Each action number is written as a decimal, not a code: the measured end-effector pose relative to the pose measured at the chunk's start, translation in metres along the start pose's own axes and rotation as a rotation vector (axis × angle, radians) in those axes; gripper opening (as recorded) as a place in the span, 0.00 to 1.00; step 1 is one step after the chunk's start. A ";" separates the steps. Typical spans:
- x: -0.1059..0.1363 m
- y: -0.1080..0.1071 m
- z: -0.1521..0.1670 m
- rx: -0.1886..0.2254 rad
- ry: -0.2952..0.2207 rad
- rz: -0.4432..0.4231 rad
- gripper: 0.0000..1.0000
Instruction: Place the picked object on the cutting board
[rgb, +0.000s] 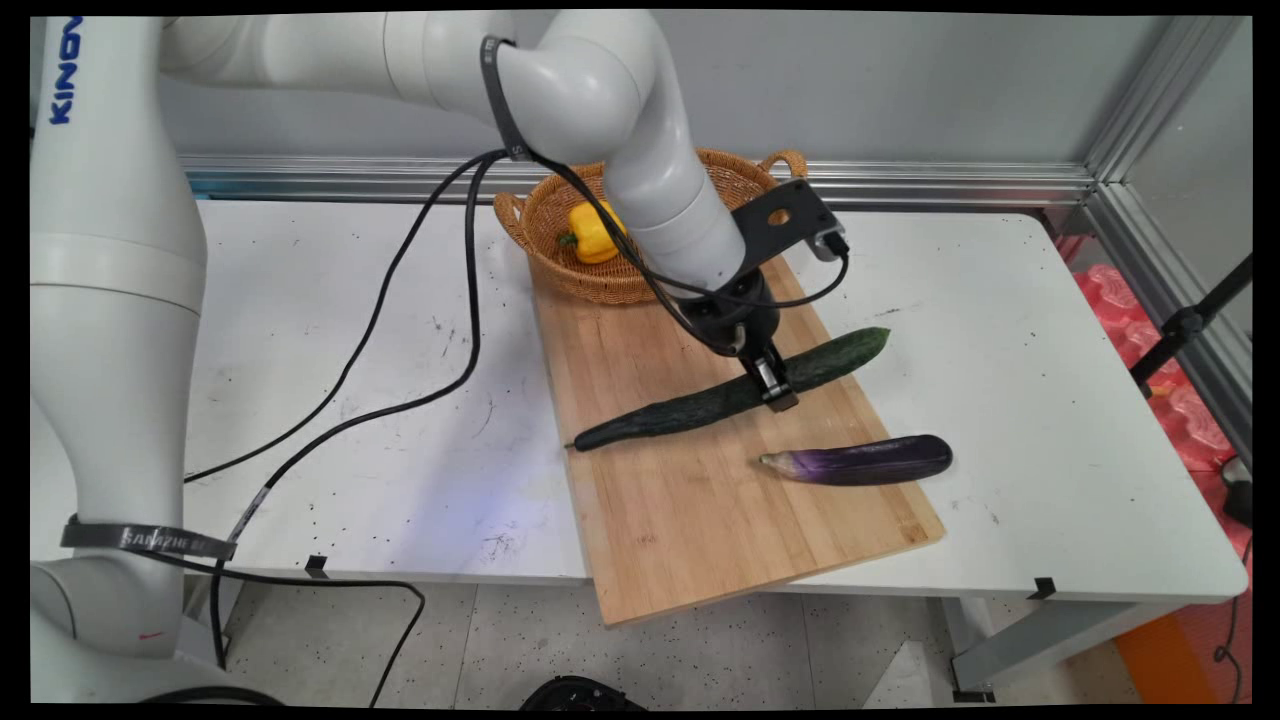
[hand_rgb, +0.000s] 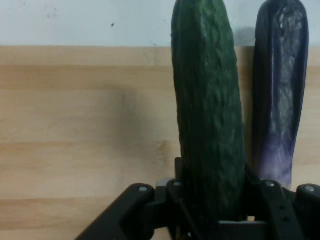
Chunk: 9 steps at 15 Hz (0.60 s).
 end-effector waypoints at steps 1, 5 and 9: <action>-0.001 0.001 0.001 0.000 0.000 -0.003 0.00; -0.007 0.003 0.006 -0.003 -0.001 -0.010 0.00; -0.012 0.005 0.010 -0.008 0.001 -0.014 0.00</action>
